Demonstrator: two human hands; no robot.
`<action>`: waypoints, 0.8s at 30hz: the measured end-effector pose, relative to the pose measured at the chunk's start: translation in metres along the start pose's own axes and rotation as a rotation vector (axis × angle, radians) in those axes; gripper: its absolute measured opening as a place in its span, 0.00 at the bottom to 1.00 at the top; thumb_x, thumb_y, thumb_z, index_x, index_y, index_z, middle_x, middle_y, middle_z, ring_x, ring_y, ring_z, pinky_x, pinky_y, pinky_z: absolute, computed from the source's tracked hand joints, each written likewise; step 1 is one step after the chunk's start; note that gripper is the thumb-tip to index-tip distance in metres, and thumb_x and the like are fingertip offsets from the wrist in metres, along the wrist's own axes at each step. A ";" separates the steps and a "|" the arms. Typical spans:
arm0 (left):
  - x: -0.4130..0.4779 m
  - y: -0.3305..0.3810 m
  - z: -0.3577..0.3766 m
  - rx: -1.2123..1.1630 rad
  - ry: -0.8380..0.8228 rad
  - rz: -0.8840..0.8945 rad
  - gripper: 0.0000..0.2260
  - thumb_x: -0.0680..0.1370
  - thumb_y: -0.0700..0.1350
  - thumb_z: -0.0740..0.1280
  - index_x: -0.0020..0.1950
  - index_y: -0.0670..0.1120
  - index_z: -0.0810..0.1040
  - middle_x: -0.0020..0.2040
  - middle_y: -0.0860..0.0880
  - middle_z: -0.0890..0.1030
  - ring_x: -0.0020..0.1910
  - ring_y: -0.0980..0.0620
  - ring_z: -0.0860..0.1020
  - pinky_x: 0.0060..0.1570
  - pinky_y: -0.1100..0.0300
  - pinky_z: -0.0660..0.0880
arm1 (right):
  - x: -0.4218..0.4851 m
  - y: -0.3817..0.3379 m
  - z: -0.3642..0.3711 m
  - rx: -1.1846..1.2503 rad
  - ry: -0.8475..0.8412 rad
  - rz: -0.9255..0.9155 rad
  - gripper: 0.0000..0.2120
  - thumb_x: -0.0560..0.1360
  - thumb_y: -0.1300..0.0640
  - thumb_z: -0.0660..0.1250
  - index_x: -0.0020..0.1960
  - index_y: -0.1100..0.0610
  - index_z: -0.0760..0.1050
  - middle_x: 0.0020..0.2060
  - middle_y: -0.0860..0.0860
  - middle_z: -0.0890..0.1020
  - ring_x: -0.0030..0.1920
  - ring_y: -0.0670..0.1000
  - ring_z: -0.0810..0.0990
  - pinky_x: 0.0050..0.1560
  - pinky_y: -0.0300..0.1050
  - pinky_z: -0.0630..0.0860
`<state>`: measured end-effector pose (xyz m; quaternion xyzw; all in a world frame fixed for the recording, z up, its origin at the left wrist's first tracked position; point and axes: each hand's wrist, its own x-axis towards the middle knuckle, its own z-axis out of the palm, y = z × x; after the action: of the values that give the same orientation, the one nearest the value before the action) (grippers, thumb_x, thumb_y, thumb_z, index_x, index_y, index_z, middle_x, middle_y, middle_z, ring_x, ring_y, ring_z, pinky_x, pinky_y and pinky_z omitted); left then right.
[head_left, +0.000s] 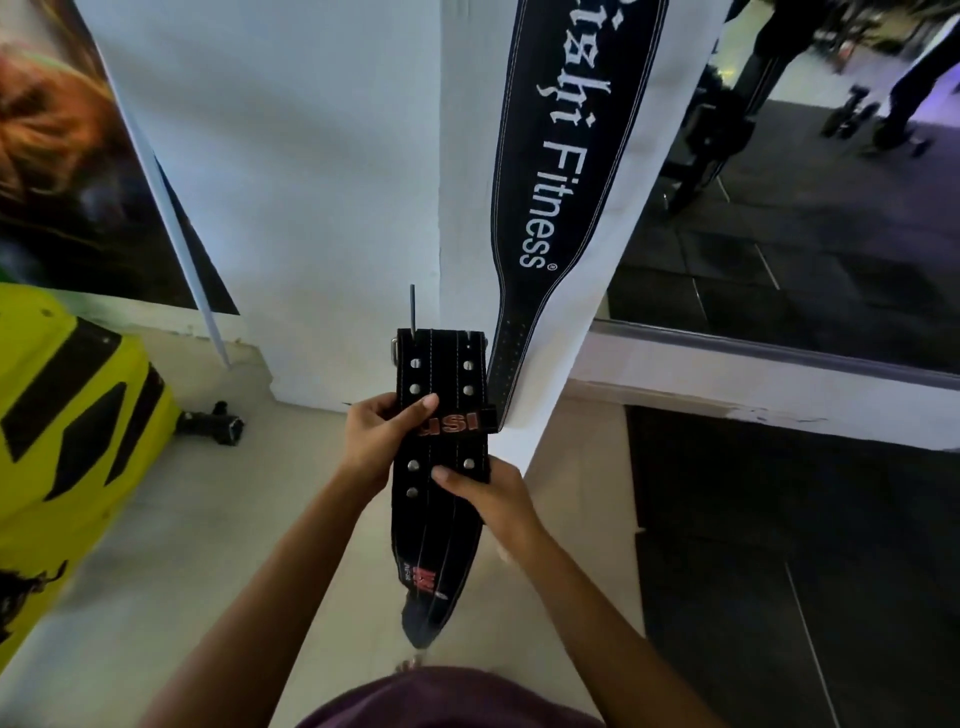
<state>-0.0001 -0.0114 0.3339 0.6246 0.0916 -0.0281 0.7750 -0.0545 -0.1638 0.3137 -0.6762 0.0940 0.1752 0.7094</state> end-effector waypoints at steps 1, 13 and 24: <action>0.001 -0.001 0.000 0.020 0.002 0.003 0.09 0.72 0.41 0.74 0.47 0.35 0.82 0.40 0.41 0.85 0.38 0.47 0.84 0.39 0.57 0.81 | -0.004 0.006 0.000 -0.016 -0.006 0.011 0.12 0.70 0.56 0.76 0.53 0.50 0.82 0.51 0.52 0.87 0.51 0.50 0.86 0.51 0.41 0.81; -0.006 0.000 0.022 0.029 -0.150 -0.041 0.12 0.71 0.40 0.74 0.50 0.33 0.81 0.43 0.40 0.86 0.41 0.44 0.85 0.40 0.57 0.81 | 0.060 -0.087 -0.045 0.198 0.200 -0.058 0.19 0.72 0.50 0.73 0.56 0.63 0.82 0.53 0.61 0.85 0.55 0.62 0.84 0.52 0.52 0.82; 0.013 0.005 0.025 -0.010 0.018 -0.045 0.12 0.70 0.42 0.76 0.47 0.34 0.82 0.40 0.42 0.85 0.38 0.47 0.85 0.38 0.58 0.81 | 0.012 -0.001 -0.025 0.017 -0.029 0.011 0.19 0.70 0.51 0.76 0.60 0.51 0.81 0.54 0.51 0.86 0.55 0.50 0.85 0.60 0.50 0.77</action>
<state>0.0159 -0.0343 0.3411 0.6188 0.1131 -0.0395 0.7764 -0.0406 -0.1877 0.3085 -0.6670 0.0889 0.1880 0.7155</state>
